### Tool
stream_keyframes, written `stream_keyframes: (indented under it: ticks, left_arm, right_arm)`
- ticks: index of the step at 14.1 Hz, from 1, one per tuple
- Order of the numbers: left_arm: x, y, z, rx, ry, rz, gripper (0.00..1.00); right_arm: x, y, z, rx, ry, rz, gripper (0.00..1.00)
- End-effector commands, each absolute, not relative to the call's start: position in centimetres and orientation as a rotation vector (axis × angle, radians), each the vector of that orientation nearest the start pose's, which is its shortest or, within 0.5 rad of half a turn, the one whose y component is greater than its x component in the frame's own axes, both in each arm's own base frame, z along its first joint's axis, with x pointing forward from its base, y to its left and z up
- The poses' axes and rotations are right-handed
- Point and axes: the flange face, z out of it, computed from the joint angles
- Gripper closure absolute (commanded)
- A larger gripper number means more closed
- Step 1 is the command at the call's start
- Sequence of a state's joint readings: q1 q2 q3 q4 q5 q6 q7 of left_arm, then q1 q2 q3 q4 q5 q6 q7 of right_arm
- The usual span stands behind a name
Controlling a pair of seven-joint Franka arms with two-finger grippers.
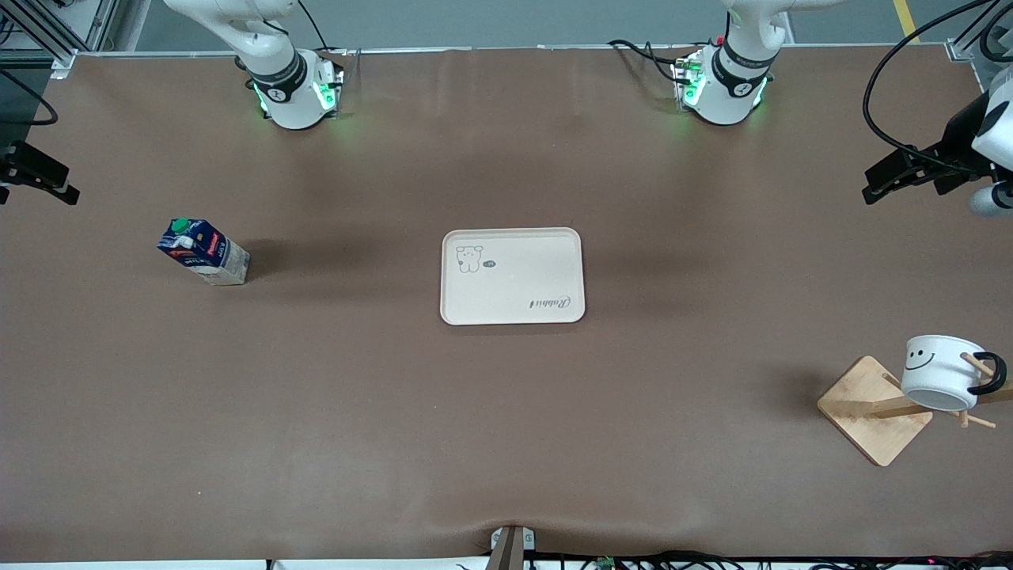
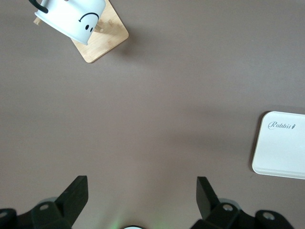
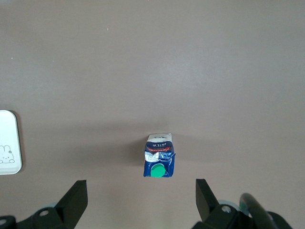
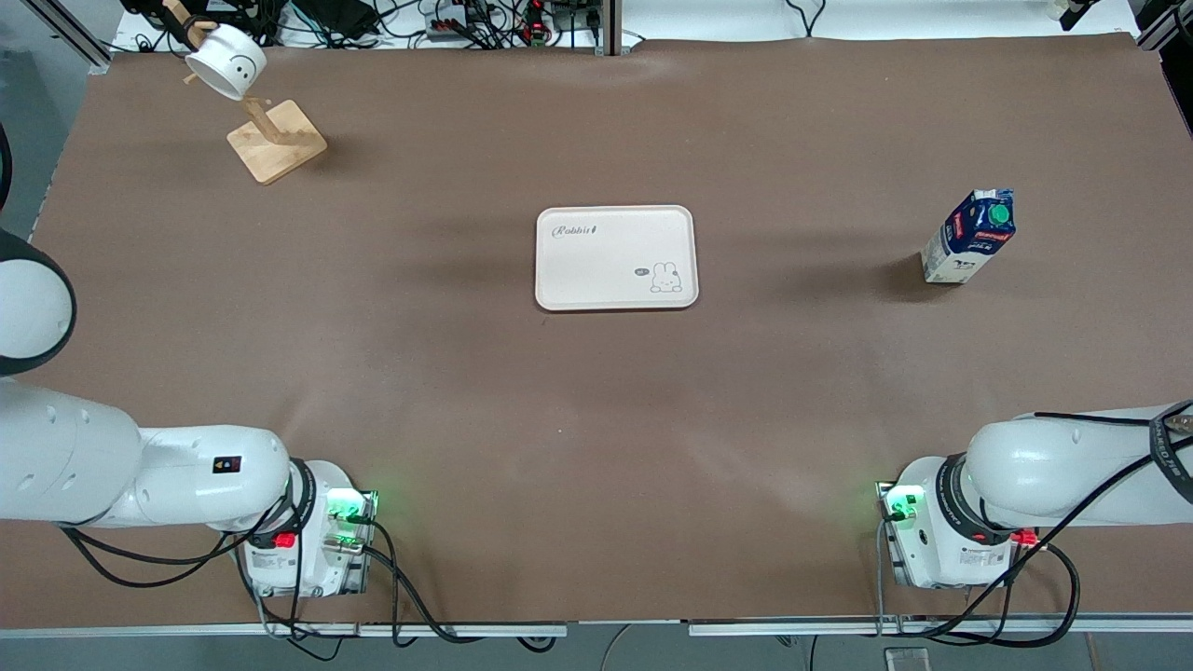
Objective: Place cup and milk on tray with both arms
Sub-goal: 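Move the left gripper down toward the white mug on the wooden stand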
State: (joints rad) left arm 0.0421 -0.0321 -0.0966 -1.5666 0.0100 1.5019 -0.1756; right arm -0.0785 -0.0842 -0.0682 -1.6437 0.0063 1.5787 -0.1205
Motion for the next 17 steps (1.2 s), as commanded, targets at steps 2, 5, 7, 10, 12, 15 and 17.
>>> stream_keyframes:
  ticks: [2, 5, 7, 10, 12, 15, 17]
  left_arm:
    - [53.8, -2.7, 64.3, -3.123, -0.185, 0.051, 0.0]
    - [53.8, -2.7, 64.3, -3.123, -0.188, 0.051, 0.0]
    - [53.8, -2.6, 64.3, -3.125, -0.193, 0.052, 0.0]
    - [53.9, -2.3, 64.2, -3.128, -0.2, 0.055, 0.0]
    - [54.0, -2.3, 64.0, -3.126, -0.2, 0.061, 0.0]
    - [54.4, -2.0, 63.3, -3.13, -0.207, 0.072, 0.0]
    - [55.2, -1.8, 62.6, -3.131, -0.212, 0.067, 0.0]
  right_arm:
    - [52.1, -8.2, 64.1, -3.128, 0.067, -0.032, 0.0]
    - [52.1, -8.4, 64.1, -3.128, 0.074, -0.029, 0.0]
    - [52.1, -8.6, 64.1, -3.128, 0.079, -0.032, 0.0]
    - [52.1, -8.6, 64.1, -3.128, 0.079, -0.032, 0.0]
    - [52.1, -8.6, 64.1, -3.128, 0.081, -0.032, 0.0]
    - [52.1, -8.6, 64.1, -3.128, 0.081, -0.034, 0.0]
    - [52.1, -8.6, 64.1, -3.128, 0.081, -0.032, 0.0]
